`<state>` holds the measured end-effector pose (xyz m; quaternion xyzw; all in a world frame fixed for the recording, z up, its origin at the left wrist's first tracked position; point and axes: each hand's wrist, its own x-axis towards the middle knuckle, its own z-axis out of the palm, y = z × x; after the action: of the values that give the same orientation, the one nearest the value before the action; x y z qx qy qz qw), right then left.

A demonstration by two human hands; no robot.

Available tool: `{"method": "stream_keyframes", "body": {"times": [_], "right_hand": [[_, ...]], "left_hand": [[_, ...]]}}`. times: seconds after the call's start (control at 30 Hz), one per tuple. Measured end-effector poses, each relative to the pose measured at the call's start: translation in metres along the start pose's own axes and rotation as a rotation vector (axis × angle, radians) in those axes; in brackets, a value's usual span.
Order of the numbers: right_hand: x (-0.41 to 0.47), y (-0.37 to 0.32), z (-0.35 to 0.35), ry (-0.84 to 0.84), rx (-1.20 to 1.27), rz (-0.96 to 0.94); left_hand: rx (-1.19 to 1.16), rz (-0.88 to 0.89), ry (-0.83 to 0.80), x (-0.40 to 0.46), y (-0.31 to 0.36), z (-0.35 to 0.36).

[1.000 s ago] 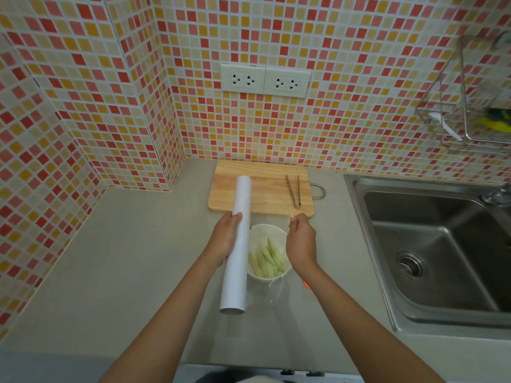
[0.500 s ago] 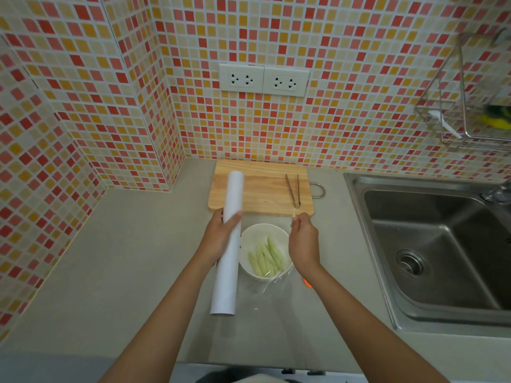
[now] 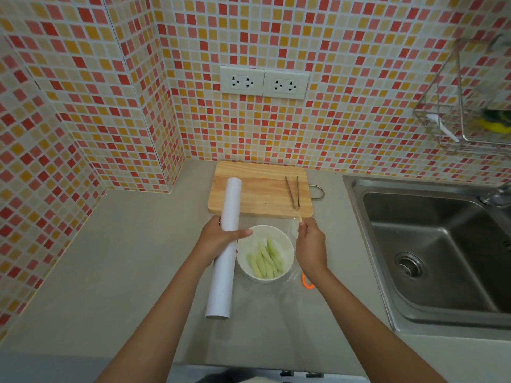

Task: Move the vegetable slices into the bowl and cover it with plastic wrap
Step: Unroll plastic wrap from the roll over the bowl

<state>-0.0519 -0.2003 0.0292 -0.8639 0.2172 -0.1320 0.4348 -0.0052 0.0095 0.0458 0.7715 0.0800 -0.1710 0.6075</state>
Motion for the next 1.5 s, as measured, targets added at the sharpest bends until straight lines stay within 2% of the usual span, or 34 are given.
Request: {"method": "stream_keyframes", "body": {"times": [0.1, 0.27, 0.53, 0.73, 0.93, 1.5], "right_hand": [[0.004, 0.005, -0.004, 0.012, -0.014, 0.006], [0.007, 0.012, -0.007, 0.001, -0.016, 0.028], [0.006, 0.021, -0.005, -0.023, -0.04, 0.076], [0.007, 0.026, -0.004, -0.026, -0.056, 0.099], [0.011, 0.033, -0.004, -0.047, -0.098, 0.125], [0.013, 0.045, 0.012, -0.068, -0.186, 0.142]], "left_hand": [[0.039, 0.033, 0.056, 0.005, -0.004, -0.003], [0.036, -0.042, 0.02, 0.01, -0.009, -0.001], [0.11, 0.062, 0.098, 0.012, -0.02, -0.001], [0.179, 0.072, 0.057, 0.017, -0.026, -0.006], [0.134, 0.061, 0.027, 0.022, -0.036, -0.005], [0.204, 0.123, 0.038, 0.034, -0.058, -0.002]]}}
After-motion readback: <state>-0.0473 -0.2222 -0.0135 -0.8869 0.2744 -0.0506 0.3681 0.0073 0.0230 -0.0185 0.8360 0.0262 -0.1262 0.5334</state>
